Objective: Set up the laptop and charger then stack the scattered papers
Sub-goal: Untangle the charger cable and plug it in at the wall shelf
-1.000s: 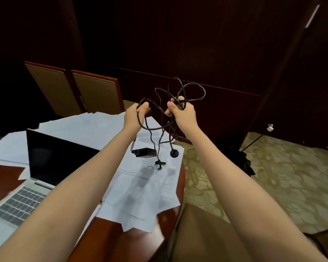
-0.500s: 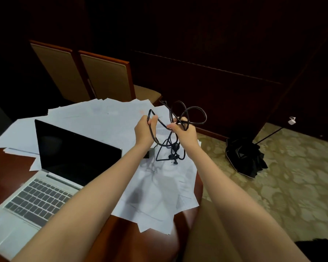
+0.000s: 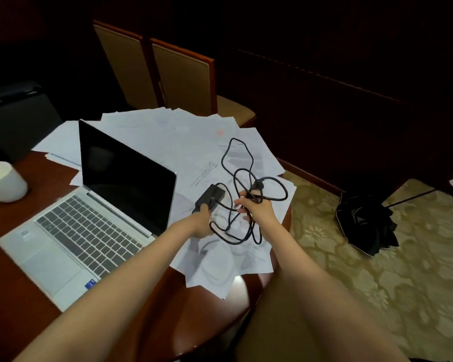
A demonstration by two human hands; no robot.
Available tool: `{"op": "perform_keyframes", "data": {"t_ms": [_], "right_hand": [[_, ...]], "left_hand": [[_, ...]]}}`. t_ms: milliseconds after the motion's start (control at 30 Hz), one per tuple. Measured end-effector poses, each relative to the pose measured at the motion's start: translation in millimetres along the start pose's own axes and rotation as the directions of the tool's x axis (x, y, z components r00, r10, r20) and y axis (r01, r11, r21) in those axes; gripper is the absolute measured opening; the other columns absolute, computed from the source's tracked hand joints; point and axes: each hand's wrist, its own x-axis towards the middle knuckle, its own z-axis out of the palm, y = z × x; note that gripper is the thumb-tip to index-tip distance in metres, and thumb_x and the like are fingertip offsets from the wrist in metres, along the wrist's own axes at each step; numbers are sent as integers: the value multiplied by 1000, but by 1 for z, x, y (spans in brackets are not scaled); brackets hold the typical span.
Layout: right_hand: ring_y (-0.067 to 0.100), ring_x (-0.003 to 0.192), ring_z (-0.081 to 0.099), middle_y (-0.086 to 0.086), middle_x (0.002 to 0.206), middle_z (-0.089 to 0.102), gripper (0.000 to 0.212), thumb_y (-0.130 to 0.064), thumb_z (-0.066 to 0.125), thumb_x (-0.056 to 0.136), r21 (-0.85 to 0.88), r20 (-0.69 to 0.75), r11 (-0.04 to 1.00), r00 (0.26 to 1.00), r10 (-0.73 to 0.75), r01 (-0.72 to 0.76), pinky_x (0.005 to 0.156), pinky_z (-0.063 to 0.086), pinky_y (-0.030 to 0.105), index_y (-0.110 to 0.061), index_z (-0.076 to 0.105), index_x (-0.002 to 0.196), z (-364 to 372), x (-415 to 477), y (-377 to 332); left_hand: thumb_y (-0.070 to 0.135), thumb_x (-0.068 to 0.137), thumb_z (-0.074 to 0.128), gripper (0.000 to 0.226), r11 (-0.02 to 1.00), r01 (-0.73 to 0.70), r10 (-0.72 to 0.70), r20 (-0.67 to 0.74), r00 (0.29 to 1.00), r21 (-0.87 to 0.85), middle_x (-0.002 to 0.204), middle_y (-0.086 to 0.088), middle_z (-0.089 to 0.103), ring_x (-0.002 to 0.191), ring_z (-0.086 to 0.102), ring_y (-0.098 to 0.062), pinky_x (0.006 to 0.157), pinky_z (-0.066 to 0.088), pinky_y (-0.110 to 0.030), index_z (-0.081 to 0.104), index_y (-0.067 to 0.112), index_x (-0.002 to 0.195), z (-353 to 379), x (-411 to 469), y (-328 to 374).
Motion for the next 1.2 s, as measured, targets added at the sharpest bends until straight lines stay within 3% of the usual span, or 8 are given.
{"op": "perform_keyframes", "data": {"t_ms": [133, 267, 467, 600, 700, 833, 967, 1200], "right_hand": [[8, 66, 52, 0, 86, 60, 16, -10, 54, 92, -23, -25, 997, 997, 79, -80, 59, 40, 19, -23, 58, 84, -10, 4, 21], [8, 68, 50, 2, 94, 55, 21, -11, 49, 94, -58, -66, 988, 989, 136, -140, 57, 38, 19, -13, 60, 112, -17, 5, 44], [6, 63, 48, 4, 96, 53, 31, -13, 49, 93, -65, -73, 952, 953, 294, -298, 52, 35, 19, -12, 56, 123, -29, -11, 69], [10, 60, 40, -1, 75, 45, 24, -6, 47, 91, -61, -46, 946, 947, 317, -319, 50, 31, 20, -17, 57, 111, -34, -10, 75], [10, 64, 42, 0, 79, 47, 18, -10, 51, 90, -244, 53, 926, 950, 308, -287, 53, 34, 21, -18, 57, 106, -44, -11, 77], [7, 59, 43, -2, 71, 48, 20, -16, 58, 91, -422, 182, 862, 905, 383, -280, 42, 34, 13, -16, 57, 111, -61, -19, 72], [9, 64, 49, 1, 83, 58, 16, -22, 65, 84, -512, 83, 814, 928, 364, -274, 57, 39, 21, -19, 61, 98, -72, -16, 67], [16, 103, 56, 2, 111, 60, 35, -1, 51, 85, 239, -66, 969, 994, 88, -70, 89, 43, 32, -20, 57, 114, -83, -6, 36]], "left_hand": [[5, 93, 38, 49, 992, 48, -45, -31, 998, 113, 135, -25, 37, 122, 43, -37, 100, 38, -39, 22, 2, 139, 7, -1, 3], [3, 88, 44, 47, 999, -22, 31, -312, 949, 33, 132, -19, 35, 120, 41, -36, 99, 37, -40, 32, 4, 134, 7, -2, 18], [-15, 69, 38, 30, 959, -278, 174, -666, 725, -52, 95, -11, 44, 91, 45, -30, 68, 26, -27, 44, 9, 87, 23, -5, 43], [-12, 75, 42, 31, 910, -407, 335, -714, 615, 76, 101, -12, 48, 96, 45, -30, 74, 27, -25, 53, 3, 100, 32, -2, 51], [2, 87, 42, 39, 910, -375, 405, -580, 707, 179, 125, -10, 48, 116, 43, -26, 95, 27, -28, 50, 8, 124, 36, 9, 51], [19, 94, 23, 42, 953, -301, 267, -416, 869, -18, 114, -7, 63, 116, 50, -22, 114, 9, -36, 61, 12, 110, 38, 18, 37], [14, 96, 33, 30, 960, -280, 266, -389, 882, 21, 104, -6, 67, 110, 54, -22, 116, 2, -40, 60, 10, 108, 43, 24, 34], [5, 90, 44, 22, 933, -359, 325, -367, 872, -27, 106, -6, 66, 106, 57, -20, 112, 9, -29, 62, 8, 104, 47, 29, 24]]}}
